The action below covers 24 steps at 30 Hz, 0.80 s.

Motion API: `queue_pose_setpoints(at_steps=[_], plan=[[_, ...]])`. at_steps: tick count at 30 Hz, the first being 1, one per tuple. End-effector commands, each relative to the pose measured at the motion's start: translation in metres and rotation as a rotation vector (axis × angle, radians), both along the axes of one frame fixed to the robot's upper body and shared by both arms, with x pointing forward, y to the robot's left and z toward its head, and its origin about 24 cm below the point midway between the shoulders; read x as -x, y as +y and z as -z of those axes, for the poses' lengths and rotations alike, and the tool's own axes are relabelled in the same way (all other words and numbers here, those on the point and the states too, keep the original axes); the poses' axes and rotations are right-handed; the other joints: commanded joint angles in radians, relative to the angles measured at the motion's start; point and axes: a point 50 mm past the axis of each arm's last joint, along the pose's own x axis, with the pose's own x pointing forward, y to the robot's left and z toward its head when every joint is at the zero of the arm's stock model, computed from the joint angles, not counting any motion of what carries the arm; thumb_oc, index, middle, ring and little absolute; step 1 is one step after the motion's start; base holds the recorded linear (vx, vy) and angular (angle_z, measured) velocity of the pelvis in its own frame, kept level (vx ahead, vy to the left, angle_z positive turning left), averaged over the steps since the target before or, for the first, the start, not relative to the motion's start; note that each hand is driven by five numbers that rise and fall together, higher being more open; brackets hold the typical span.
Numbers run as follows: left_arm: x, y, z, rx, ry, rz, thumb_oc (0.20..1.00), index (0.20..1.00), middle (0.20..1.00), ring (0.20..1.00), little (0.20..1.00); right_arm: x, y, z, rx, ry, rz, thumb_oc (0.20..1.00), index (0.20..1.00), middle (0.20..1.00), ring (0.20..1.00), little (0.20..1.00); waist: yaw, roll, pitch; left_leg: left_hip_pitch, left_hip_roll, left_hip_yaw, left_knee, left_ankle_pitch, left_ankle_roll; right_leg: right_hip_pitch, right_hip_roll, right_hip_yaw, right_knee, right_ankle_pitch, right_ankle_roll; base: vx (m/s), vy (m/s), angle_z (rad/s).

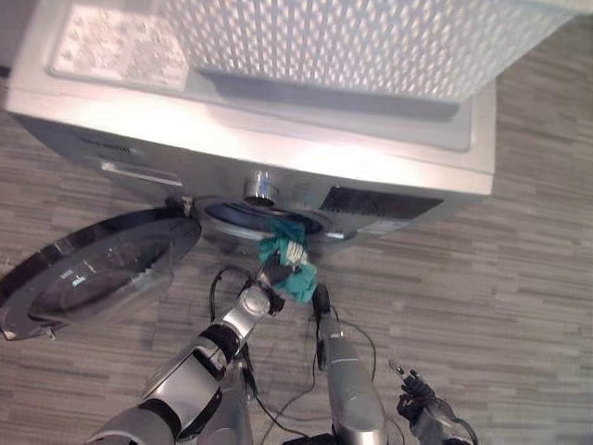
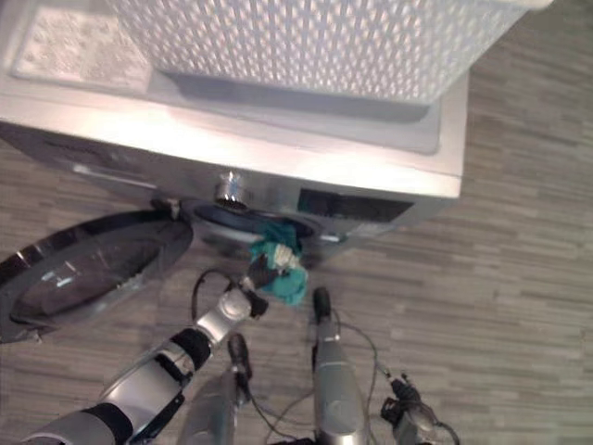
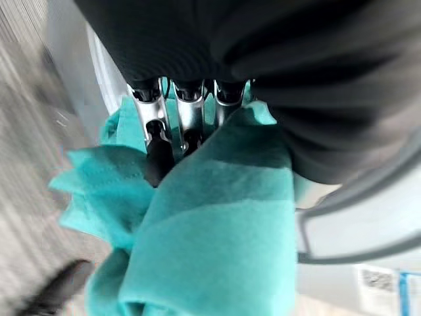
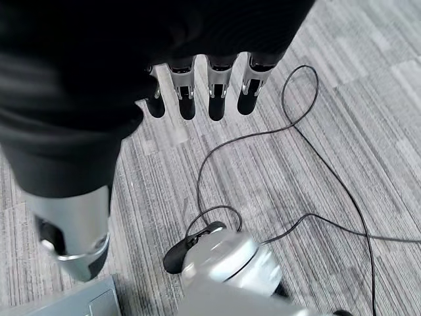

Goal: Grab the laundry basket,head to the washer,open it,put in the laundry and shut it.

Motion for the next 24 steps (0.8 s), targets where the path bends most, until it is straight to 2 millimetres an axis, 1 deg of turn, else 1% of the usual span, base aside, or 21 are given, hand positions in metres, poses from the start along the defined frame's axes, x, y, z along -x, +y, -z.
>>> queue_pose_setpoints(at_steps=[1, 2, 3, 4, 5, 6, 8, 9, 11, 12, 13, 14, 15, 16, 17, 18, 19, 20, 22, 23, 24], plan=[[-0.017, -0.027, -0.059, 0.197, -0.185, 0.0, 0.2, 0.2, 0.2, 0.2, 0.2, -0.006, -0.008, -0.011, 0.071, -0.086, -0.038, 1.0, 1.0, 1.0, 1.0, 1.0, -0.014, -0.014, -0.059, -0.166, 0.073, -0.06, 0.163, -0.067, -0.043, -0.143, -0.04, -0.011, 0.103, -0.071, 0.035, -0.09, -0.072, 0.09], [-0.022, -0.028, -0.076, 0.216, -0.231, -0.005, 0.2, 0.2, 0.2, 0.2, 0.2, -0.009, -0.008, -0.014, 0.072, -0.11, -0.043, 1.0, 1.0, 1.0, 1.0, 1.0, -0.017, -0.004, -0.054, -0.189, 0.097, -0.063, 0.205, -0.105, -0.05, -0.178, -0.029, -0.014, 0.156, -0.109, 0.038, -0.06, -0.075, -0.06], [-0.027, -0.027, -0.093, 0.24, -0.278, -0.01, 0.2, 0.2, 0.2, 0.2, 0.2, -0.011, -0.007, -0.016, 0.07, -0.129, -0.059, 1.0, 1.0, 1.0, 1.0, 1.0, -0.026, 0.0, -0.059, -0.223, 0.109, -0.061, 0.233, -0.112, -0.053, -0.215, -0.023, -0.012, 0.183, -0.118, 0.036, 0.02, -0.039, -0.1], [-0.027, -0.027, -0.093, 0.24, -0.278, -0.01, 0.2, 0.2, 0.2, 0.2, 0.2, -0.011, -0.007, -0.017, 0.07, -0.129, -0.059, 1.0, 1.0, 1.0, 1.0, 1.0, -0.027, 0.001, -0.06, -0.225, 0.109, -0.062, 0.234, -0.113, -0.054, -0.216, -0.023, -0.012, 0.184, -0.118, 0.036, -0.04, -0.025, -0.18], [-0.03, -0.023, -0.108, 0.237, -0.328, -0.017, 0.2, 0.2, 0.2, 0.2, 0.2, -0.013, -0.006, -0.019, 0.065, -0.149, -0.066, 1.0, 1.0, 1.0, 1.0, 1.0, -0.034, 0.003, -0.061, -0.255, 0.121, -0.059, 0.26, -0.117, -0.056, -0.252, -0.021, -0.012, 0.21, -0.124, 0.035, -0.03, -0.001, -0.25], [-0.032, -0.021, -0.117, 0.21, -0.361, -0.02, 0.2, 0.2, 0.2, 0.2, 0.2, -0.014, -0.005, -0.02, 0.065, -0.156, -0.076, 1.0, 1.0, 1.0, 1.0, 1.0, -0.036, 0.003, -0.063, -0.264, 0.123, -0.056, 0.263, -0.119, -0.056, -0.265, -0.017, -0.012, 0.213, -0.125, 0.035, -0.03, -0.003, -0.26], [-0.035, -0.017, -0.121, 0.17, -0.383, -0.031, 0.2, 0.2, 0.2, 0.2, 0.2, -0.015, -0.005, -0.021, 0.065, -0.164, -0.078, 1.0, 1.0, 1.0, 1.0, 1.0, -0.038, 0.004, -0.063, -0.279, 0.129, -0.058, 0.276, -0.122, -0.056, -0.28, -0.015, -0.009, 0.225, -0.127, 0.036, -0.01, -0.005, -0.18], [-0.039, -0.01, -0.13, 0.095, -0.425, -0.06, 0.2, 0.2, 0.2, 0.2, 0.2, -0.017, -0.003, -0.023, 0.063, -0.184, -0.094, 1.0, 1.0, 1.0, 1.0, 1.0, -0.044, 0.001, -0.067, -0.295, 0.136, -0.057, 0.288, -0.128, -0.056, -0.3, -0.012, -0.009, 0.236, -0.129, 0.035, 0.0, -0.015, -0.09], [-0.042, -0.004, -0.14, 0.043, -0.462, -0.089, 0.2, 0.2, 0.2, 0.2, 0.2, -0.019, -0.003, -0.026, 0.061, -0.204, -0.105, 1.0, 1.0, 1.0, 1.0, 1.0, -0.049, -0.001, -0.067, -0.307, 0.141, -0.058, 0.298, -0.134, -0.056, -0.317, -0.006, -0.007, 0.244, -0.134, 0.034, 0.01, -0.018, -0.07], [-0.044, 0.001, -0.147, 0.041, -0.482, -0.11, 0.2, 0.2, 0.2, 0.2, 0.2, -0.02, -0.002, -0.027, 0.061, -0.214, -0.114, 1.0, 1.0, 1.0, 1.0, 1.0, -0.051, -0.002, -0.066, -0.317, 0.144, -0.059, 0.304, -0.136, -0.056, -0.326, -0.004, -0.007, 0.251, -0.135, 0.033, 0.01, -0.011, -0.08], [-0.044, 0.001, -0.147, 0.041, -0.482, -0.11, 0.2, 0.2, 0.2, 0.2, 0.2, -0.02, -0.002, -0.027, 0.061, -0.214, -0.114, 1.0, 1.0, 1.0, 1.0, 1.0, -0.051, -0.001, -0.067, -0.318, 0.144, -0.059, 0.305, -0.136, -0.056, -0.327, -0.004, -0.007, 0.252, -0.135, 0.033, 0.01, -0.016, -0.11], [-0.047, 0.007, -0.159, 0.043, -0.51, -0.146, 0.2, 0.2, 0.2, 0.2, 0.2, -0.023, 0.001, -0.03, 0.056, -0.231, -0.131, 1.0, 1.0, 1.0, 1.0, 1.0, -0.055, -0.005, -0.064, -0.329, 0.148, -0.062, 0.311, -0.138, -0.055, -0.34, 0.003, -0.006, 0.254, -0.136, 0.031, 0.01, -0.01, -0.11], [-0.047, 0.007, -0.159, 0.043, -0.51, -0.146, 0.2, 0.2, 0.2, 0.2, 0.2, -0.023, 0.001, -0.03, 0.056, -0.231, -0.132, 1.0, 1.0, 1.0, 1.0, 1.0, -0.055, -0.004, -0.064, -0.33, 0.148, -0.062, 0.311, -0.139, -0.055, -0.34, 0.003, -0.006, 0.254, -0.136, 0.031, 0.01, -0.034, -0.09], [-0.052, 0.016, -0.172, 0.009, -0.539, -0.189, 0.2, 0.2, 0.2, 0.2, 0.2, -0.025, 0.003, -0.032, 0.05, -0.247, -0.147, 1.0, 1.0, 1.0, 1.0, 1.0, -0.059, -0.009, -0.06, -0.336, 0.15, -0.062, 0.311, -0.138, -0.055, -0.347, 0.005, -0.012, 0.252, -0.134, 0.032, 0.01, -0.035, -0.04], [-0.054, 0.024, -0.178, -0.023, -0.558, -0.228, 0.2, 0.2, 0.2, 0.2, 0.2, -0.026, 0.003, -0.033, 0.05, -0.253, -0.147, 1.0, 1.0, 1.0, 1.0, 1.0, -0.061, -0.01, -0.059, -0.339, 0.152, -0.063, 0.31, -0.137, -0.055, -0.348, 0.006, -0.013, 0.25, -0.133, 0.033, 0.01, -0.035, -0.03], [-0.054, 0.025, -0.178, -0.023, -0.559, -0.228, 0.2, 0.2, 0.2, 0.2, 0.2, -0.026, 0.003, -0.033, 0.05, -0.254, -0.147, 1.0, 1.0, 1.0, 1.0, 1.0, -0.062, -0.01, -0.058, -0.339, 0.152, -0.063, 0.31, -0.137, -0.055, -0.348, 0.006, -0.014, 0.25, -0.133, 0.033, 0.02, -0.034, -0.03], [-0.055, 0.038, -0.187, -0.062, -0.591, -0.287, 0.2, 0.2, 0.2, 0.2, 0.2, -0.028, 0.003, -0.036, 0.048, -0.272, -0.147, 1.0, 1.0, 1.0, 1.0, 1.0, -0.061, -0.01, -0.054, -0.336, 0.153, -0.063, 0.301, -0.135, -0.055, -0.349, 0.007, -0.017, 0.244, -0.131, 0.034, 0.0, 0.0, 0.0], [-0.055, 0.038, -0.187, -0.062, -0.591, -0.288, 0.2, 0.2, 0.2, 0.2, 0.2, -0.028, 0.003, -0.036, 0.048, -0.272, -0.147, 1.0, 1.0, 1.0, 1.0, 1.0, -0.061, -0.01, -0.054, -0.336, 0.153, -0.063, 0.3, -0.134, -0.055, -0.349, 0.007, -0.017, 0.244, -0.13, 0.034, 0.02, -0.03, -0.01], [-0.056, 0.047, -0.189, -0.084, -0.601, -0.328, 0.2, 0.2, 0.2, 0.2, 0.2, -0.029, 0.004, -0.036, 0.045, -0.278, -0.151, 1.0, 1.0, 1.0, 1.0, 1.0, -0.059, -0.01, -0.049, -0.337, 0.154, -0.064, 0.297, -0.133, -0.056, -0.351, 0.007, -0.018, 0.241, -0.131, 0.036, 0.01, -0.017, 0.0], [-0.056, 0.06, -0.191, -0.037, -0.597, -0.404, 0.2, 0.2, 0.2, 0.2, 0.2, -0.03, 0.005, -0.038, 0.045, -0.284, -0.157, 1.0, 1.0, 1.0, 1.0, 1.0, -0.054, -0.008, -0.037, -0.337, 0.151, -0.066, 0.286, -0.127, -0.057, -0.351, 0.007, -0.022, 0.236, -0.13, 0.036, 0.0, 0.0, 0.0], [-0.056, 0.06, -0.191, -0.037, -0.597, -0.404, 0.2, 0.2, 0.2, 0.2, 0.2, -0.03, 0.005, -0.038, 0.045, -0.284, -0.157, 1.0, 1.0, 1.0, 1.0, 1.0, -0.054, -0.008, -0.037, -0.337, 0.151, -0.066, 0.286, -0.127, -0.057, -0.351, 0.007, -0.022, 0.236, -0.13, 0.036, 0.03, -0.045, 0.0]])
